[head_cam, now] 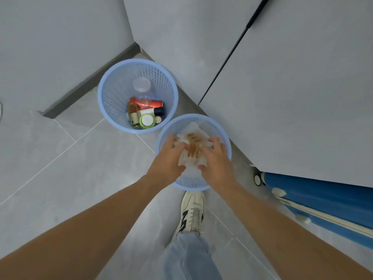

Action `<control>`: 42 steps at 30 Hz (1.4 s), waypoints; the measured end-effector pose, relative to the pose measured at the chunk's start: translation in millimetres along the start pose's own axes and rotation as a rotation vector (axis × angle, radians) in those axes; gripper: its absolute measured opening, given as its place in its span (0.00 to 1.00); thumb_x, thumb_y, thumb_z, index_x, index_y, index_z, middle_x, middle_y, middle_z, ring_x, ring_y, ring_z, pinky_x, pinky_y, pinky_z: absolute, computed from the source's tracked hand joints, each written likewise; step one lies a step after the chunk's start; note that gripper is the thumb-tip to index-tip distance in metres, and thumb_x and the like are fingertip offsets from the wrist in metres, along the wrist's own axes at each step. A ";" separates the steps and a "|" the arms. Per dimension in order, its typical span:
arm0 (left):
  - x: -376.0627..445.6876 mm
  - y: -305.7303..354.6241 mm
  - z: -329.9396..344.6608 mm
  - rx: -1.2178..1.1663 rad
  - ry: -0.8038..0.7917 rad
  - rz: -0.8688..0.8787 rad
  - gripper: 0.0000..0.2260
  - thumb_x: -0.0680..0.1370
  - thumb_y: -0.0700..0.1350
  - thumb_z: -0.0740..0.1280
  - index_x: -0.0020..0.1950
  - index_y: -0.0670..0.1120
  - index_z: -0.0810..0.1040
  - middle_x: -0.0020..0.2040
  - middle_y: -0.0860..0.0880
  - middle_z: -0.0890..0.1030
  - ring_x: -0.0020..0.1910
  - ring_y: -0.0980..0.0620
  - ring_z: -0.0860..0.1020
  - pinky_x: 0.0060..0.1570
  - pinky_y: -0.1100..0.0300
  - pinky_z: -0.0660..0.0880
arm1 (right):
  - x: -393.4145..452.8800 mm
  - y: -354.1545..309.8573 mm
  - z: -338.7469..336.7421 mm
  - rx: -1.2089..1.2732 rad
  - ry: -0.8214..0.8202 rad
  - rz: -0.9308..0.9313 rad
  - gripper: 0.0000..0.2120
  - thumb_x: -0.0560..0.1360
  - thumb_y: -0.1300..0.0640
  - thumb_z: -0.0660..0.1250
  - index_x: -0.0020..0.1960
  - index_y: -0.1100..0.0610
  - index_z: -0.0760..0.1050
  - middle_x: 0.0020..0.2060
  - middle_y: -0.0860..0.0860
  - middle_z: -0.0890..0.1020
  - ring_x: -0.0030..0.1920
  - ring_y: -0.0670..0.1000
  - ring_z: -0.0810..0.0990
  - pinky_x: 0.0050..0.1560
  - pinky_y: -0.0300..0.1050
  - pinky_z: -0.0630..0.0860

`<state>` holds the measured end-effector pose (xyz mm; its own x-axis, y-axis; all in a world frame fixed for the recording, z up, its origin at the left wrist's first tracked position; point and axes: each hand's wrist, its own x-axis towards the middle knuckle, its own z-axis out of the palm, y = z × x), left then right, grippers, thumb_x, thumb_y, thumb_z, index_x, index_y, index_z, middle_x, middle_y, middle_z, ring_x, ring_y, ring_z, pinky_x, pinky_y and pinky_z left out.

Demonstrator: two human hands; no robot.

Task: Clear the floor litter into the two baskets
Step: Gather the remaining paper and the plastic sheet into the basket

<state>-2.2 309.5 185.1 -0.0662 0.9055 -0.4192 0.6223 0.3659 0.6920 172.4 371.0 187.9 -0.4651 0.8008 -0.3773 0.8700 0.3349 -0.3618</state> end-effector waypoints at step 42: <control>-150.6 29.5 -224.8 0.310 0.253 0.081 0.14 0.80 0.54 0.57 0.60 0.50 0.76 0.55 0.51 0.77 0.54 0.48 0.76 0.44 0.51 0.76 | -47.8 -255.8 -133.8 0.015 0.155 -0.089 0.20 0.77 0.50 0.52 0.60 0.54 0.77 0.46 0.51 0.81 0.45 0.54 0.79 0.42 0.53 0.77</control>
<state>-149.2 232.3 400.7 -0.1729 0.9671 -0.1864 0.8366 0.2441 0.4904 -6.0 313.5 412.5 -0.5084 0.8358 -0.2072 0.8235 0.4015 -0.4009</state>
